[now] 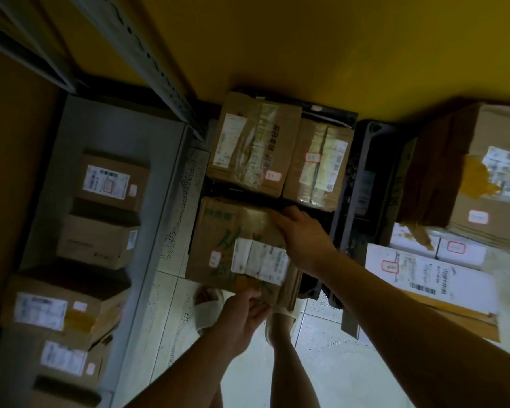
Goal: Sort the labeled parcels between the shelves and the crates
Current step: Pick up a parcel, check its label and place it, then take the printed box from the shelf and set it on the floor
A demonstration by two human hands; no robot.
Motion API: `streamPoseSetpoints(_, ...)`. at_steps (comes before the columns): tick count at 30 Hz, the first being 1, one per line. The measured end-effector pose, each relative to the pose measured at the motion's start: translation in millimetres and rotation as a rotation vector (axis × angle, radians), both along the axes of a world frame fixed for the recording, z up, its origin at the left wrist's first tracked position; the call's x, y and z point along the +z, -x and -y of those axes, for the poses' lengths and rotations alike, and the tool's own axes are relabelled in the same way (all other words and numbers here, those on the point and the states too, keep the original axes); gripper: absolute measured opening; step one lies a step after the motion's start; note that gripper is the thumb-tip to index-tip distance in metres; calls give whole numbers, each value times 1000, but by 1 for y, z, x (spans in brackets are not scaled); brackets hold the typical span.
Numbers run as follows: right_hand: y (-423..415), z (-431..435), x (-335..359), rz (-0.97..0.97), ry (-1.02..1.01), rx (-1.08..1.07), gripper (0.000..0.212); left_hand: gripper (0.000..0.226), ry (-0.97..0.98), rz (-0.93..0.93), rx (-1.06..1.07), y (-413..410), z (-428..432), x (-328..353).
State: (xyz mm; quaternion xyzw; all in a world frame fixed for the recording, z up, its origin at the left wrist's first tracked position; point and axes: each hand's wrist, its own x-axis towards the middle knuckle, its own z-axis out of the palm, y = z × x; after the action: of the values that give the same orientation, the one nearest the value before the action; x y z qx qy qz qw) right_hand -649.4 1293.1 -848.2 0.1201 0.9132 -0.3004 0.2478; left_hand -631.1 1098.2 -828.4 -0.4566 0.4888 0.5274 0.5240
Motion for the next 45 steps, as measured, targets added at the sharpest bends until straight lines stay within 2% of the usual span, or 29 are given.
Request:
streamPoseSetpoints(2,8,6,-16,90,-136,53,81,22,11,-3,-37,8,0,-14)
streamPoseSetpoints(5,18,12,-34,152,-210,87,83,25,-4,-18,-140,19,-1,-32)
streamPoseSetpoints(10,13,9,-62,203,-150,104,86,22,-28,-34,-409,35,3,-51)
streamPoseSetpoints(15,4,3,-73,229,-85,176,87,25,39,-67,-557,40,12,-49)
streamPoseSetpoints(17,-1,4,-66,173,-59,118,82,23,91,-115,-607,43,15,-41)
streamPoseSetpoints(19,-8,14,-44,61,-1,-68,73,21,113,-190,-628,51,21,-26)
streamPoseSetpoints(21,-19,28,-8,21,100,-319,58,20,91,-271,-633,63,29,-4)
streamPoseSetpoints(25,-45,57,85,67,345,-710,31,16,68,-424,-595,87,52,64)
streamPoseSetpoints(31,-59,101,260,-28,567,-1007,27,21,8,-558,-527,102,85,220)
streamPoseSetpoints(38,-67,141,456,-299,750,-881,22,23,-169,-934,-423,86,104,428)
streamPoseSetpoints(41,-71,145,504,-396,826,-783,20,23,-214,-1129,-379,77,114,487)
streamPoseSetpoints(45,-67,134,533,-424,893,-609,20,23,-152,-1288,-246,60,126,530)
